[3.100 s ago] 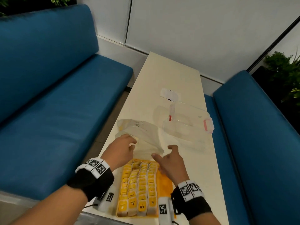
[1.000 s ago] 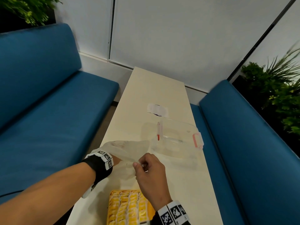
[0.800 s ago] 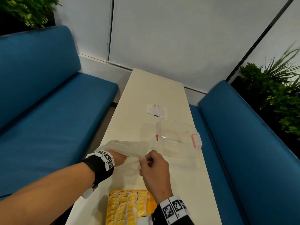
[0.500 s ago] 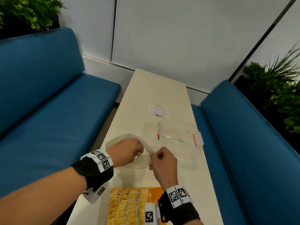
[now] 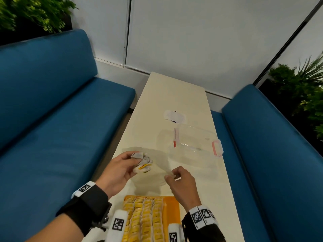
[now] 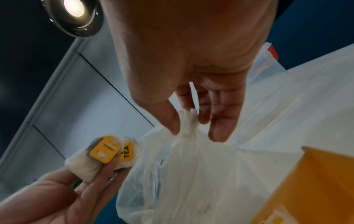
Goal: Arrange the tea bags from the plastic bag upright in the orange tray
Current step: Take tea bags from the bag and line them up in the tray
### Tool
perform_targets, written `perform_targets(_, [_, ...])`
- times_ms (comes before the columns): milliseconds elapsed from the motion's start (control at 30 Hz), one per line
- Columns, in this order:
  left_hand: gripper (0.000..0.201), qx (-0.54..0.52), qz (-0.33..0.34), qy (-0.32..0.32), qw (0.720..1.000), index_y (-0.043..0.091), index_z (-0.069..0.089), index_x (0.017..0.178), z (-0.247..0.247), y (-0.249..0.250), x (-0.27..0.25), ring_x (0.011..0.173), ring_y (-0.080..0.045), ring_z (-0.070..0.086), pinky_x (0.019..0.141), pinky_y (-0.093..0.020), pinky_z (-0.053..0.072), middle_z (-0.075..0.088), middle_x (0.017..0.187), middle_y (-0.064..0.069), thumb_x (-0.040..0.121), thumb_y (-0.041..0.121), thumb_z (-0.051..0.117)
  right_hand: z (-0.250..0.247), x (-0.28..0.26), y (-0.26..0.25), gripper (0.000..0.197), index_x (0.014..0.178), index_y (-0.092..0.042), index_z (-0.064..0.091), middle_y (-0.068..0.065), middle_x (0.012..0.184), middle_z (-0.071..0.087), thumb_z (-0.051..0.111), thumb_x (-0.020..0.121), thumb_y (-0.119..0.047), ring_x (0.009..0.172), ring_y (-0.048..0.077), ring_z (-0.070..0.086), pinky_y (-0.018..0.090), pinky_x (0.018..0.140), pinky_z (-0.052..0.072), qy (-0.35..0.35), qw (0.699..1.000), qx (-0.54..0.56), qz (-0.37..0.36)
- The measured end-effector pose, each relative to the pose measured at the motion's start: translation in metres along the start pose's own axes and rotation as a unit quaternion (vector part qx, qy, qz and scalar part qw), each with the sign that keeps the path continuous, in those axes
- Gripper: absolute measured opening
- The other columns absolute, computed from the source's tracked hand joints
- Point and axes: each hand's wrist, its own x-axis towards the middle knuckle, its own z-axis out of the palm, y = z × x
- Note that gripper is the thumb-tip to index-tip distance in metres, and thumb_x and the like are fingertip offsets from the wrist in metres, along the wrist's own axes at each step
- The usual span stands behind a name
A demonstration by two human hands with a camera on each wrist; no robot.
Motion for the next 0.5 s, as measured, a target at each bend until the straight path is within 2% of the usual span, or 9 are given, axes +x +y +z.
perform_targets(67, [0.021,-0.046,-0.028,0.003,0.999,0.005,0.067,0.110,-0.003,-0.009,-0.008,0.091,-0.026,0.074,0.074,-0.029,0.062,0.075,0.110,-0.020,0.092,-0.005,0.061,-0.005,-0.007,0.002,0.024,0.102,-0.031,0.057,-0.014,0.109,0.050,0.071,0.083,-0.036,0.094,0.006,0.058,0.018,0.073,0.047,-0.006,0.999,-0.046,-0.024])
perform_targets(100, [0.023,-0.065,-0.043,0.003,0.997,0.004,0.066,0.113,-0.004,-0.013,-0.012,0.093,-0.028,0.074,0.077,-0.031,0.062,0.074,0.111,-0.022,0.092,-0.005,0.061,-0.008,-0.012,0.000,0.029,0.109,-0.032,0.055,-0.017,0.114,0.044,0.071,0.085,-0.035,0.098,0.002,0.055,0.013,0.072,0.044,0.000,0.998,-0.052,-0.040])
perform_targets(167, [0.028,-0.101,-0.072,0.002,0.992,0.003,0.065,0.115,-0.006,-0.022,-0.019,0.092,-0.031,0.075,0.081,-0.035,0.060,0.073,0.113,-0.025,0.089,-0.005,0.062,-0.010,-0.024,-0.006,0.036,0.115,-0.036,0.053,-0.021,0.118,0.040,0.071,0.085,-0.029,0.103,-0.003,0.053,0.013,0.070,0.046,0.004,0.995,-0.044,-0.087])
perform_targets(267, [0.040,-0.148,-0.108,0.001,0.983,0.001,0.064,0.119,-0.007,-0.035,-0.027,0.090,-0.031,0.075,0.082,-0.036,0.057,0.070,0.117,-0.028,0.079,-0.004,0.067,-0.005,-0.037,-0.011,0.044,0.119,-0.039,0.054,-0.023,0.121,0.042,0.073,0.082,-0.022,0.103,-0.005,0.055,0.017,0.070,0.051,-0.041,0.992,-0.012,-0.120])
perform_targets(400, [0.041,-0.180,-0.138,-0.007,0.974,-0.002,0.063,0.120,-0.007,-0.048,-0.033,0.084,-0.031,0.076,0.077,-0.034,0.060,0.071,0.113,-0.028,0.080,-0.004,0.065,0.004,-0.046,-0.014,0.052,0.123,-0.043,0.056,-0.019,0.123,0.053,0.077,0.081,-0.022,0.095,0.002,0.066,0.019,0.074,0.055,-0.130,0.986,0.048,-0.096])
perform_targets(433, [0.041,-0.177,-0.142,-0.012,0.974,-0.003,0.063,0.122,-0.006,-0.050,-0.035,0.084,-0.031,0.076,0.075,-0.034,0.061,0.071,0.112,-0.028,0.081,-0.003,0.065,0.007,-0.047,-0.014,0.051,0.123,-0.043,0.058,-0.018,0.122,0.056,0.079,0.080,-0.023,0.093,0.004,0.068,0.020,0.077,0.057,-0.139,0.984,0.056,-0.095])
perform_targets(500, [0.036,-0.158,-0.146,-0.012,0.976,-0.003,0.063,0.122,-0.005,-0.053,-0.037,0.081,-0.029,0.075,0.064,-0.033,0.065,0.071,0.109,-0.027,0.086,-0.004,0.063,0.014,-0.049,-0.012,0.049,0.121,-0.040,0.061,-0.016,0.121,0.060,0.081,0.079,-0.025,0.090,0.004,0.069,0.020,0.079,0.057,-0.135,0.984,0.057,-0.097])
